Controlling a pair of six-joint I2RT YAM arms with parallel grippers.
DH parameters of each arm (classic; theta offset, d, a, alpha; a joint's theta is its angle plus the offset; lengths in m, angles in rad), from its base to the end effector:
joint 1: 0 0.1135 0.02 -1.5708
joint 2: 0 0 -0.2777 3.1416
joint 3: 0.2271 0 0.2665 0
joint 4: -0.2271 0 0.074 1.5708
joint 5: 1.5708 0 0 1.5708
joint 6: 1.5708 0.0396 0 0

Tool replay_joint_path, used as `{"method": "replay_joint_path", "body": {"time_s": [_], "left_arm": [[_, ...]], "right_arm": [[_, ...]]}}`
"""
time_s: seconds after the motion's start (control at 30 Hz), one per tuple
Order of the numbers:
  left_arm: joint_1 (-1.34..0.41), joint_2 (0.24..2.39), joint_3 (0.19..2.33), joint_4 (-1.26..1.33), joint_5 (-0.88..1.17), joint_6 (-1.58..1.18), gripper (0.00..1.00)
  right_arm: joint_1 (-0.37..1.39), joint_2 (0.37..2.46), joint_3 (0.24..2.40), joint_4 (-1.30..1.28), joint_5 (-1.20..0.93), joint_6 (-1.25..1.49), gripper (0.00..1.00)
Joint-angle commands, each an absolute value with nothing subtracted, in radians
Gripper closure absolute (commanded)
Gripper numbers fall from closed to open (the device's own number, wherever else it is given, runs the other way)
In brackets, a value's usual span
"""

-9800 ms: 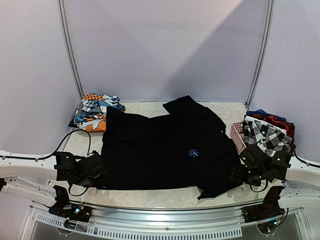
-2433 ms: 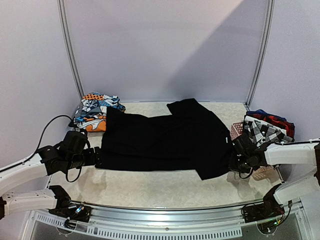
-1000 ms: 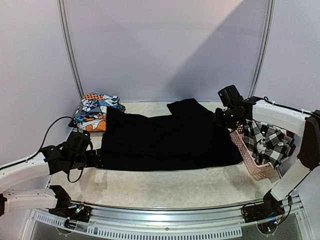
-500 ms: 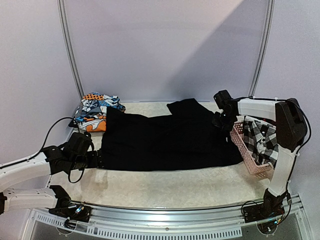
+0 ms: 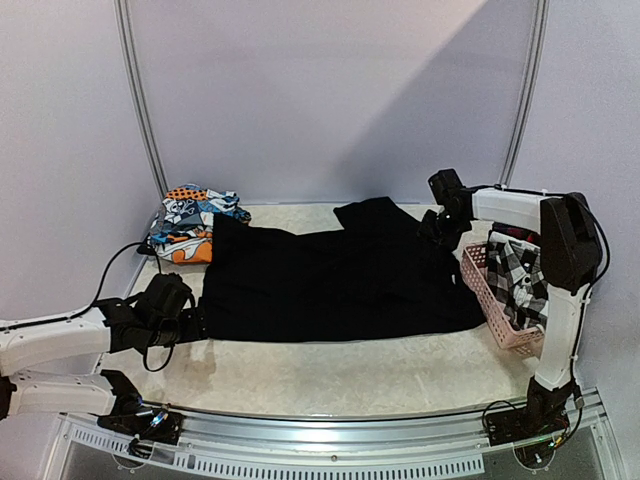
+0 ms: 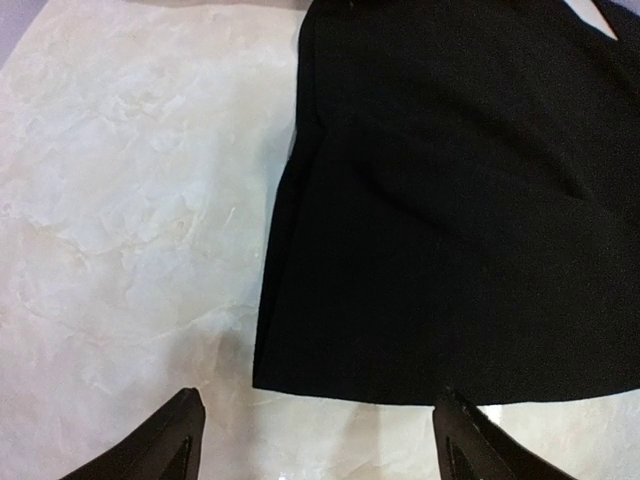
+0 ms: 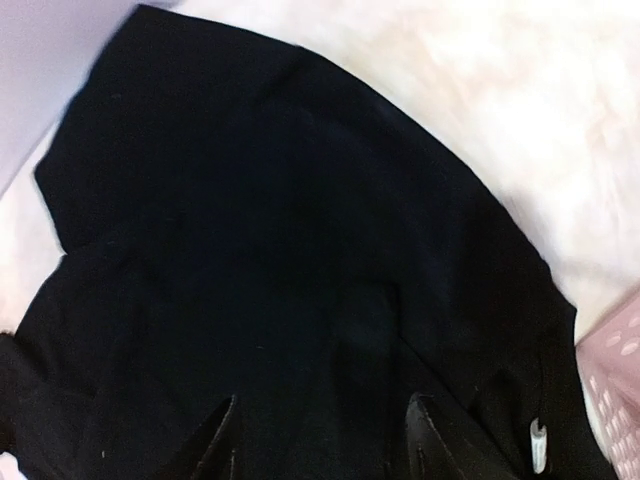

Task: Fold and stack the mixed laundry pile
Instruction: Fold the flattened T-shirt at the center of the board.

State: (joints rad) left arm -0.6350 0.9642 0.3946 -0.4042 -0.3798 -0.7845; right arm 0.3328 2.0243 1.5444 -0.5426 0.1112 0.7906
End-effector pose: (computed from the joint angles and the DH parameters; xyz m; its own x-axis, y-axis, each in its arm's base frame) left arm 0.1496 -0.0920 0.1605 -0.7419 -0.2684 -0.6145 -0.1992 0.9633 -0.1802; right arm 0.4350 0.1457 0.1997 -0.7593 0.4850 -0.4340 0.3834 0.8722 0.3039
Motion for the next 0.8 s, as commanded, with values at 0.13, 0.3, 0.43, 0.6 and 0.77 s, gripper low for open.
{"method": "replay_joint_path", "body": {"time_s": [0.13,0.3,0.43,0.6,0.77], "left_arm": [[-0.649,0.959,0.379,-0.365,-0.407,-0.811,0.22],[-0.649,0.935,0.379,-0.375,-0.403,-0.798,0.22],[-0.649,0.932,0.394,-0.391,-0.401,-0.783,0.23],[-0.649,0.932,0.403,-0.400,-0.402,-0.772,0.23],[-0.649,0.929,0.412,-0.407,-0.404,-0.759,0.23]], "right_arm": [[0.347,1.810,1.271,-0.452,-0.032,0.704,0.40],[0.401,1.681,1.054,-0.353,-0.094,0.726,0.43],[0.427,1.656,0.978,-0.306,-0.122,0.745,0.48],[0.457,1.684,0.957,-0.275,-0.124,0.761,0.54],[0.475,1.729,0.961,-0.261,-0.128,0.772,0.60]]}}
